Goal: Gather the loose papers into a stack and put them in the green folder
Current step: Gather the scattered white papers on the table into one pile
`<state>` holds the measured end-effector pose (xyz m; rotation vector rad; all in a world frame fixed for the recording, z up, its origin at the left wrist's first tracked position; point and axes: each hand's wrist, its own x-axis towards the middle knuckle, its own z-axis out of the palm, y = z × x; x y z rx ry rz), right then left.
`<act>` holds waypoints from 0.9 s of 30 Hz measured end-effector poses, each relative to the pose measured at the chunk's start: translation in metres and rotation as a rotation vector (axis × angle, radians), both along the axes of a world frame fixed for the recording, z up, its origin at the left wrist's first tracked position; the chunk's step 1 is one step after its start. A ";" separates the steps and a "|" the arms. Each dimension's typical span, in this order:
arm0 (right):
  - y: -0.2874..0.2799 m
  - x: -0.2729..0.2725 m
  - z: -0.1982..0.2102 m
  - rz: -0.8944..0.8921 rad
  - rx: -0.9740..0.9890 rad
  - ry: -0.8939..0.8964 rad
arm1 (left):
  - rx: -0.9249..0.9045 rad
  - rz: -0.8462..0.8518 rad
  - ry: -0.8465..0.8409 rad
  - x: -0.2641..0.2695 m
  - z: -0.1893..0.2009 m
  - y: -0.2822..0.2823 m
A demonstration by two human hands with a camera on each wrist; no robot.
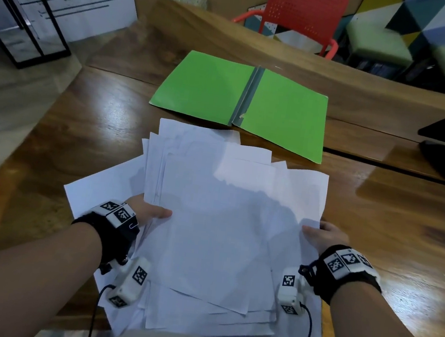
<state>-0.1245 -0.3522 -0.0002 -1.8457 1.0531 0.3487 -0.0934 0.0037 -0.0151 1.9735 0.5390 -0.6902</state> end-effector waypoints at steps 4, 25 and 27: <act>0.005 0.005 -0.001 0.039 0.067 0.035 | -0.040 0.021 -0.022 -0.001 -0.003 0.000; -0.007 -0.023 0.019 0.108 -0.183 0.088 | 0.132 -0.136 -0.020 0.003 0.006 -0.023; -0.014 -0.024 0.031 0.077 -0.275 0.056 | 0.144 -0.154 -0.020 0.003 0.009 -0.025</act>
